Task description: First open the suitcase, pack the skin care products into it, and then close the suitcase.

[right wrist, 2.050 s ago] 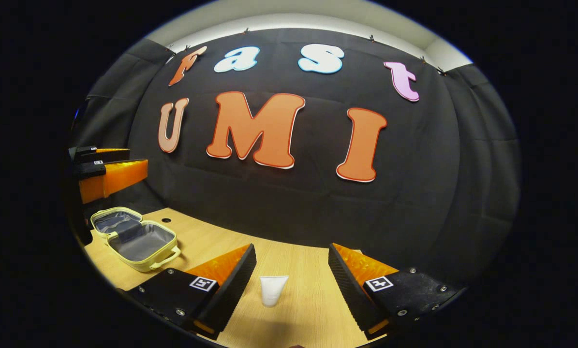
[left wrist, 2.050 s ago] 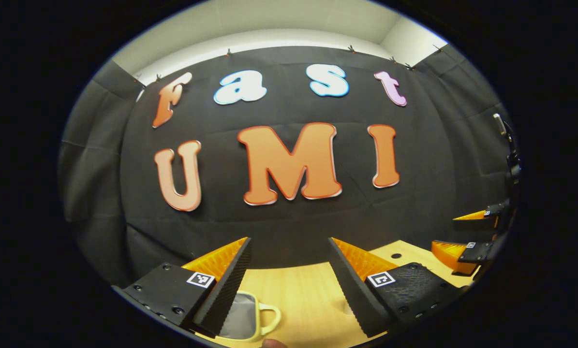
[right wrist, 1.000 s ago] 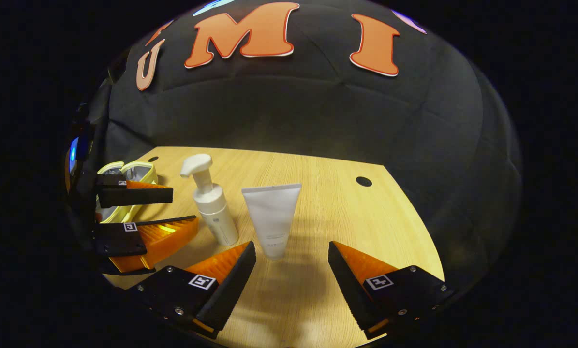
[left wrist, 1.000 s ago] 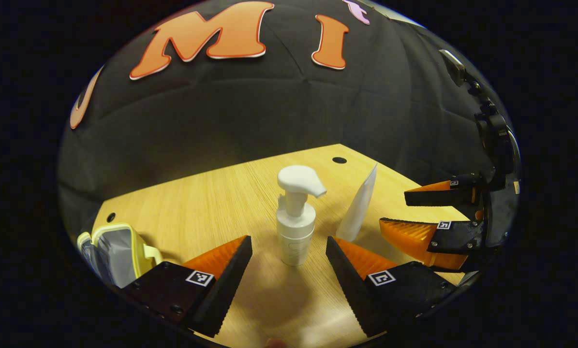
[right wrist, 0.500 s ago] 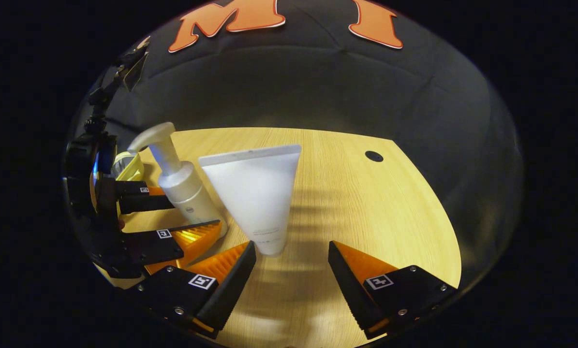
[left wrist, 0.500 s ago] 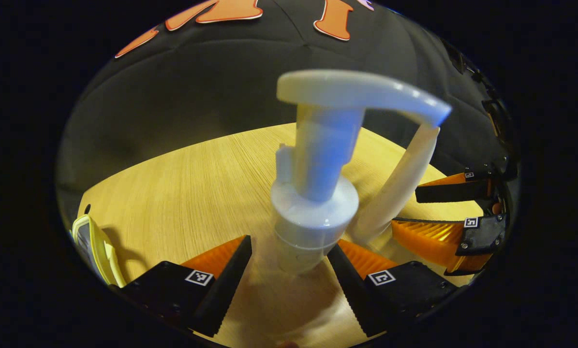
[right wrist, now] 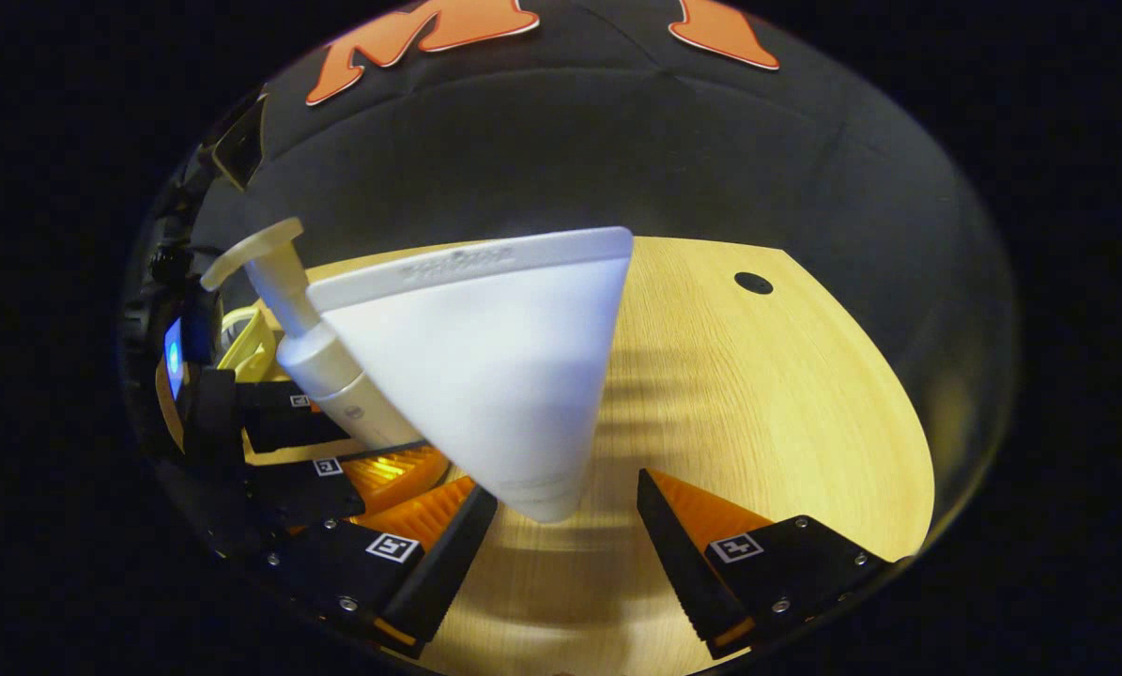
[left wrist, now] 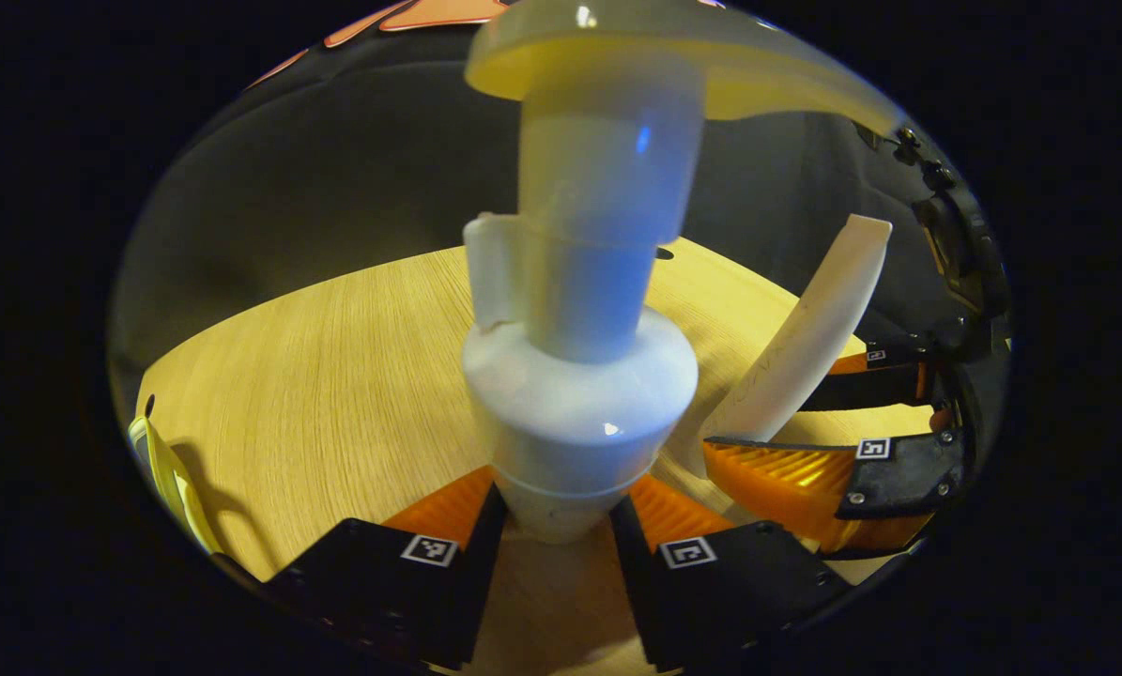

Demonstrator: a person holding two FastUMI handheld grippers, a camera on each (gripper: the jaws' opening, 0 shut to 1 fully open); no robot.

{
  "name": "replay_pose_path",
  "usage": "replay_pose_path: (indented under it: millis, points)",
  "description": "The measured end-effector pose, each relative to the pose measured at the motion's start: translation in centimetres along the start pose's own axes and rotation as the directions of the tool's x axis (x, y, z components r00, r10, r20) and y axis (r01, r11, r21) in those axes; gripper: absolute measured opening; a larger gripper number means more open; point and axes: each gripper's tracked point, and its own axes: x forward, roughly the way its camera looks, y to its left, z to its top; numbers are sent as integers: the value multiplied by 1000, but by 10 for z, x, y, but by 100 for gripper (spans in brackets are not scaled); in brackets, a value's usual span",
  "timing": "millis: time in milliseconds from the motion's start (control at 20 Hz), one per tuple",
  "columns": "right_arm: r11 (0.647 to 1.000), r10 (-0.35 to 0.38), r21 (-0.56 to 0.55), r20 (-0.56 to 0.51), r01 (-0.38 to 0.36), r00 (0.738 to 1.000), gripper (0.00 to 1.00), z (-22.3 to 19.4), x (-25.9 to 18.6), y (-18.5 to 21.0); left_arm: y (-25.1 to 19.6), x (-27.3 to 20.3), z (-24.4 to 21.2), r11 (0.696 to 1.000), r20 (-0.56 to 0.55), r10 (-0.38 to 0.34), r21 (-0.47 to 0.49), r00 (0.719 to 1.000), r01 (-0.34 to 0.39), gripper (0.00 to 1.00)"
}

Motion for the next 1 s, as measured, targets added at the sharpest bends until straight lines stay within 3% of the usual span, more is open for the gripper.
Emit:
replay_pose_path:
  millis: [300, 400, 550, 1000]
  points:
    - [1000, 14, 0, -22, -14, 1000, 94, -11, 22, 0, 12, -23, 17, 997, 8, 16, -72, 1000, -15, 60]
    - [1000, 12, 14, -15, -12, 1000, 82, -7, 25, 5, 18, -34, 24, 997, 31, 40, -62, 999, -38, 59]
    - [1000, 1, 15, -16, 0, 1000, 56, -8, 25, 7, 23, -49, 33, 996, 49, 63, -65, 997, -60, 60]
    - [1000, 25, 7, 29, -25, 999, 50, 18, -26, 22, 61, -110, 43, 976, 108, 187, -135, 976, -172, 59]
